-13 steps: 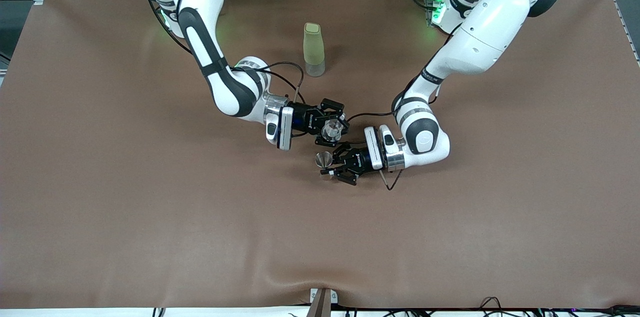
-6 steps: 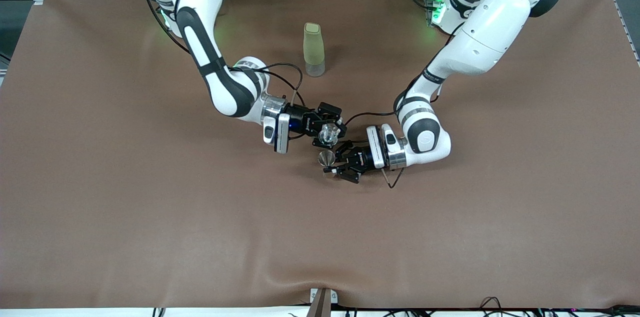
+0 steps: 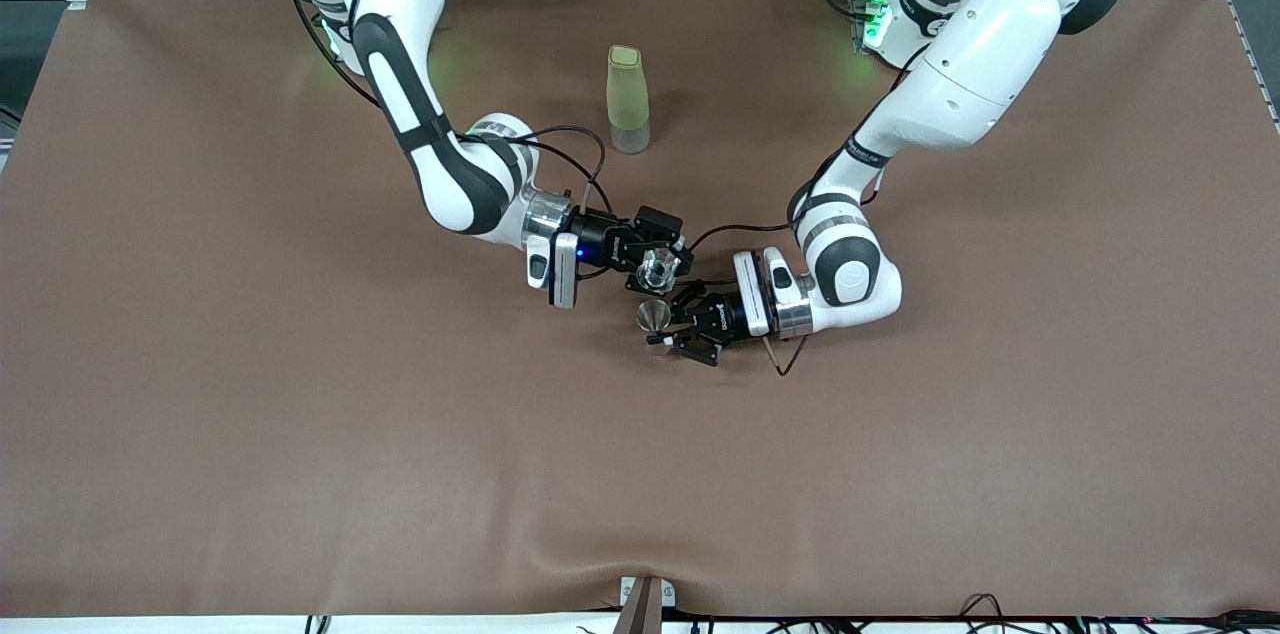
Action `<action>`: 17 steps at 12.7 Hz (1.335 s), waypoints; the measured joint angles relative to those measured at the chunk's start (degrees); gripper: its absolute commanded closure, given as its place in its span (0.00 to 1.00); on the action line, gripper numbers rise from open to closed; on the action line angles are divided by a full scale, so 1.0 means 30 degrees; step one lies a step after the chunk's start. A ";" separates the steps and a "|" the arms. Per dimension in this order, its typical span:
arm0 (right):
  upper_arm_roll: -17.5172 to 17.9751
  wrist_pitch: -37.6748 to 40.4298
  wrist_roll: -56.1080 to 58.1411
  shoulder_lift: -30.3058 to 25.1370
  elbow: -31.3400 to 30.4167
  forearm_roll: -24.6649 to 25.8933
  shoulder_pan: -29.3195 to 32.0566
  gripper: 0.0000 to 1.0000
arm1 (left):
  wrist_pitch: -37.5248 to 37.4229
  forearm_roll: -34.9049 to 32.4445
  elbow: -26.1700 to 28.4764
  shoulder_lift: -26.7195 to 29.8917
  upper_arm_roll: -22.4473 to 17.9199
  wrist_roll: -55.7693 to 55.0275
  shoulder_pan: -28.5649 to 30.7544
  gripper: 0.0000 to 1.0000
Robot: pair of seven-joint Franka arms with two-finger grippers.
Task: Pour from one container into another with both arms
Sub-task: 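Tilt the beaker with the right gripper, pouring liquid into the jigger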
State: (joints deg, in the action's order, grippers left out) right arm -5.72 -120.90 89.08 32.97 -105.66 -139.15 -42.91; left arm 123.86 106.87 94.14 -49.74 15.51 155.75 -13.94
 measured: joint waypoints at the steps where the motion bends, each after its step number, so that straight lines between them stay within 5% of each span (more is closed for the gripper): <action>1: 0.0010 0.0000 -0.0242 0.0000 0.0000 -0.0017 -0.0002 1.00 | -0.0003 0.0000 0.0011 0.0000 0.0000 0.0004 0.0000 1.00; 17: 0.0049 -0.0014 -0.5207 -0.0241 0.0009 -0.0061 -0.0018 1.00 | -0.0056 0.0000 0.0025 0.0000 0.0009 0.0006 0.0001 1.00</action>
State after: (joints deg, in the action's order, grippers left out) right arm -5.58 -120.94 73.46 32.24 -105.64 -139.33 -42.97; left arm 123.69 106.87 94.21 -49.74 15.54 155.76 -13.94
